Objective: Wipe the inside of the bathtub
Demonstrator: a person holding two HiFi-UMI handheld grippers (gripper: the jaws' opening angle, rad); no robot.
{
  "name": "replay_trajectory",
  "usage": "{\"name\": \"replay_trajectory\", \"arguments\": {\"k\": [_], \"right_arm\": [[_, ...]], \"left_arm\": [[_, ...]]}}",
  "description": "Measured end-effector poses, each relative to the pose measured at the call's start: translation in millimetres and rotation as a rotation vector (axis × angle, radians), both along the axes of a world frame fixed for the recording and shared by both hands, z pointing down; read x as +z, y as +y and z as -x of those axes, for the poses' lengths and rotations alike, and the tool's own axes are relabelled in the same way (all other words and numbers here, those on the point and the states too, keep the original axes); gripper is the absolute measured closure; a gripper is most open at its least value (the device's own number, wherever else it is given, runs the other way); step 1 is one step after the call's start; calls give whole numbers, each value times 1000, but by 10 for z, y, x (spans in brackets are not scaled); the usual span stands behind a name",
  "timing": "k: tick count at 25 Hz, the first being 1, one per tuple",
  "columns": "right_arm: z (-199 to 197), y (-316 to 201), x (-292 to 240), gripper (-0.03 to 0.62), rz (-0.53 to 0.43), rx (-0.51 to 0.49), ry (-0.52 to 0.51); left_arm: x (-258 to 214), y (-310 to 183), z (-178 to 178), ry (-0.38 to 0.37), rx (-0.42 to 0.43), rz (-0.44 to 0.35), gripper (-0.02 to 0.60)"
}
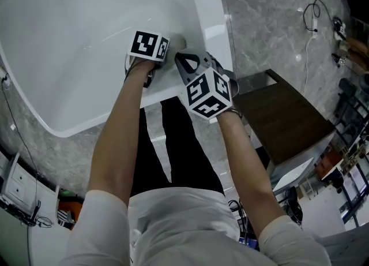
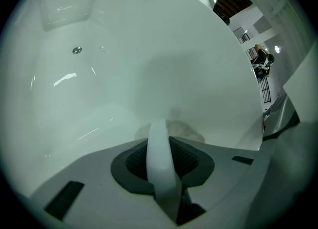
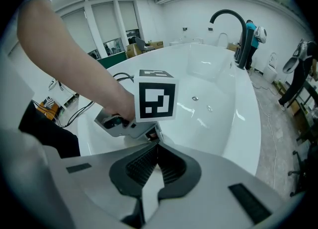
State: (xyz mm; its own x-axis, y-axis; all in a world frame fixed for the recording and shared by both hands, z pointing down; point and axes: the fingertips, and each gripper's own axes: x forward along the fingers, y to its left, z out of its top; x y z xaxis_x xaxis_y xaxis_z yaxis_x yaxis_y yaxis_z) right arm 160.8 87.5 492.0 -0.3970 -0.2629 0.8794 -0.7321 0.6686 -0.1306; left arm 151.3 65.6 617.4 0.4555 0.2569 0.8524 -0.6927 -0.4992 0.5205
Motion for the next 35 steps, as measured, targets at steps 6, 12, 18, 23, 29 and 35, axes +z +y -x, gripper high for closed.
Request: {"name": "replay_trajectory", "arguments": {"k": [6,12,18,23,29,35], "right_arm": [[95,-85,11,576,-3,-29,18],[169,-128,0,576,-13,-65,38],[343,-173,-2,576,-14,-82,35],[494,-157,20,576,-7,-112,31],[638,-156,77,576,4,-137,29],[816,-177,77,576,4,-153,17]], "left_arm": [[141,-66,90,-4,0,13,489],[138,-65,169,-8,-5,7,489],[135,-79,446,-30,-35,21,489],[121,-69,662,-51,-45,26,489],[94,-75,900,-64,-68,11,489],[64,-79,1122,-70,-97,8,489]]}}
